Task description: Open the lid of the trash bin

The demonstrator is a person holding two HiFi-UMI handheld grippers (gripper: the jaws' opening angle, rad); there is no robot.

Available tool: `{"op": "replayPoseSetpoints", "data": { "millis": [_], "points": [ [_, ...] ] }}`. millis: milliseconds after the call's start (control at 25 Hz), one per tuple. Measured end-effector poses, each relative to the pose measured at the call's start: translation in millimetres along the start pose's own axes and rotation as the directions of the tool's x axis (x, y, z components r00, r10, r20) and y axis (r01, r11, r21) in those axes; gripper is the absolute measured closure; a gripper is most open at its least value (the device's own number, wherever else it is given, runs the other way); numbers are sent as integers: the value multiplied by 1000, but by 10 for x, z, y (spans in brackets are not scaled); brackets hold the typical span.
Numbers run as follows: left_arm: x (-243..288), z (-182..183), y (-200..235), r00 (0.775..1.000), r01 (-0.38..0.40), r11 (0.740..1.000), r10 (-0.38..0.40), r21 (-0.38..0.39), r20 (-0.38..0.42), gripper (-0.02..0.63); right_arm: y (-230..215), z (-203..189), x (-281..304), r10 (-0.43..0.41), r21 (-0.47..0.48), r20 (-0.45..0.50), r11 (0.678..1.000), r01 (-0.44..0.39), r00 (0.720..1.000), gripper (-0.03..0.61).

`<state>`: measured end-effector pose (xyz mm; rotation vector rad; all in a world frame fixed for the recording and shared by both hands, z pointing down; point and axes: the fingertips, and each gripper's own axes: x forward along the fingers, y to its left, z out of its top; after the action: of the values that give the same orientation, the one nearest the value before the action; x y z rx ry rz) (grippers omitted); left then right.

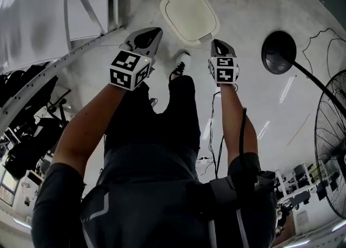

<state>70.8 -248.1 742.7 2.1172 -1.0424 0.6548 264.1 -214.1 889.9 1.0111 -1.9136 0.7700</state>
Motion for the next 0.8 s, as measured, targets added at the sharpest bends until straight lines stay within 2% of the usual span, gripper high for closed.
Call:
{"op": "replayPoseSetpoints", "data": {
  "millis": [480,640,800],
  "points": [
    [427,-561,146,997,7,1000,-8,-12,-71,606,35,-599,783,7,-11,-132,1000,-8,991,552],
    [526,-592,160,997,14,1000,-13,9,-74,606,-8,-699,859,-26,-27,-172,999,21,985,552],
    [675,-580,239,997,11,1000,-10,15,-78,606,-22,-699,917,-30,-31,-167,999,25,986,552]
  ]
}}
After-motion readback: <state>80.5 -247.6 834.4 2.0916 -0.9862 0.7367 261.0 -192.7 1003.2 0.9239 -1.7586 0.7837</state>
